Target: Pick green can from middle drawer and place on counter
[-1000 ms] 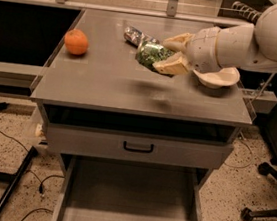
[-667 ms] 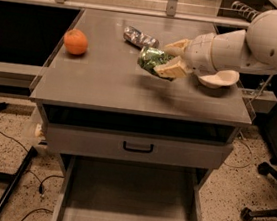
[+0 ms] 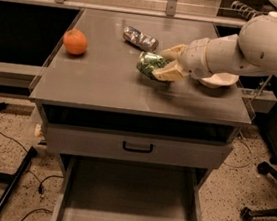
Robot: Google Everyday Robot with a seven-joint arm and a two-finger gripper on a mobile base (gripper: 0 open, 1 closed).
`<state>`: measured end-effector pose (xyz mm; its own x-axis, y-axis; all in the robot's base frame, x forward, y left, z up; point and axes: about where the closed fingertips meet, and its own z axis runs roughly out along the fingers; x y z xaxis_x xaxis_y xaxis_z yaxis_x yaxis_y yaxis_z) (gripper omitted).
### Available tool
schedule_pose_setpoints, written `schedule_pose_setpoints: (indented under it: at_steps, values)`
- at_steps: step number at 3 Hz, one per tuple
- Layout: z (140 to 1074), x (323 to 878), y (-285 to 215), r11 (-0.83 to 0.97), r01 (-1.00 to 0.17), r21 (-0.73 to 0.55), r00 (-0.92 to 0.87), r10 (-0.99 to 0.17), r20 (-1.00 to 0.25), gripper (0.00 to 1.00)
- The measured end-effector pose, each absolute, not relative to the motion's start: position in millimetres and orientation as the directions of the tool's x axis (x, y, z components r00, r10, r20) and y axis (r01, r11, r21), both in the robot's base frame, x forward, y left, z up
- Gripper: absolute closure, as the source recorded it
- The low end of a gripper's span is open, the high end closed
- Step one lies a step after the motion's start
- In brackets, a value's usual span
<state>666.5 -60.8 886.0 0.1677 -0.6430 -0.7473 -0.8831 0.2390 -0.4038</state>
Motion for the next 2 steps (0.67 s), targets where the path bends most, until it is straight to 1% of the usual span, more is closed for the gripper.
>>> schedule_pose_setpoints:
  at_steps: [1, 2]
  values:
    - [886.0, 666.5, -60.8, 0.239, -0.883, -0.404, 0.168, -0.643, -0.747, 0.59]
    - [886.0, 666.5, -60.7, 0.239, -0.883, -0.404, 0.168, -0.643, -0.747, 0.34]
